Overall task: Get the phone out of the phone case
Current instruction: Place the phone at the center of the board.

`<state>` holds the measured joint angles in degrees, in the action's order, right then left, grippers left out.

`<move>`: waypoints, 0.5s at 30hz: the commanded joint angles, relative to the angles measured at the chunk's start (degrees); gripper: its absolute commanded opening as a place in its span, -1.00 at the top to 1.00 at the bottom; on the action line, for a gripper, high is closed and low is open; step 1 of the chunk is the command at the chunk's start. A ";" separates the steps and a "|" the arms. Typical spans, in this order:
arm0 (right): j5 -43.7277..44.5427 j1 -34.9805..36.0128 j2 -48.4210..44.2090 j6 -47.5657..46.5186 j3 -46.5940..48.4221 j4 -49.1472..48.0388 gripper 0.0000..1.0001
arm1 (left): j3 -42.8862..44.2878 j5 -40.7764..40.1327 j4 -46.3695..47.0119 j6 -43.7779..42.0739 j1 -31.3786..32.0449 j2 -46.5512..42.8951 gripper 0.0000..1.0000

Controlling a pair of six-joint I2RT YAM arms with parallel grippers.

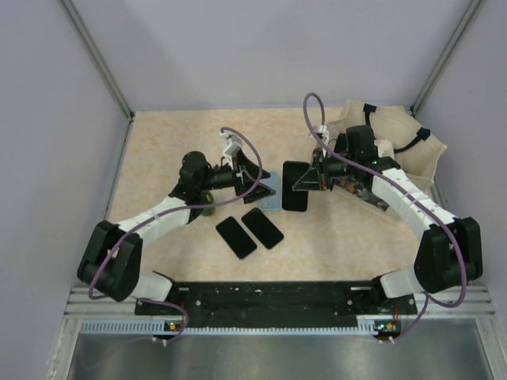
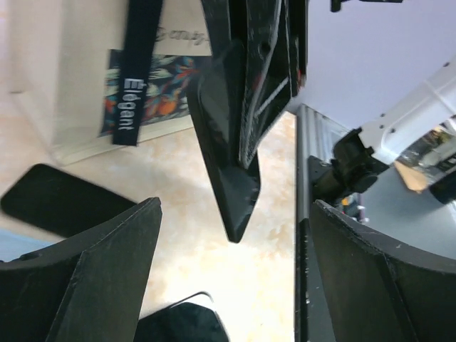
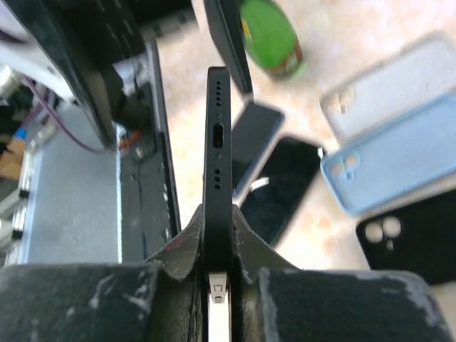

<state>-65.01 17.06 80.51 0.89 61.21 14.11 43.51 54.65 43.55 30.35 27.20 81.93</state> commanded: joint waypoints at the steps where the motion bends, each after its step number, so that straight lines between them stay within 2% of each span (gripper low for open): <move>1: 5.06 -0.10 4.12 -19.49 4.44 21.54 1.00 | 2.36 1.51 -15.03 -12.74 -4.25 -6.60 -0.79; 5: 9.02 0.08 8.95 -25.92 4.44 29.12 1.00 | 8.77 -0.42 -35.76 -24.70 -5.58 -9.24 -0.78; 8: 12.36 1.74 12.38 -29.53 4.27 32.03 1.00 | 11.95 -2.18 -45.45 -29.63 -5.76 -10.73 -0.76; 15: 15.09 4.82 19.50 -34.19 4.97 37.12 1.00 | 13.62 -2.27 -51.98 -32.10 -6.90 -13.72 -0.72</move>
<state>-50.06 19.88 97.62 -27.44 63.05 45.95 54.63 52.80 -1.10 3.14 21.04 70.43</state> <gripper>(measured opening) 0.059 0.863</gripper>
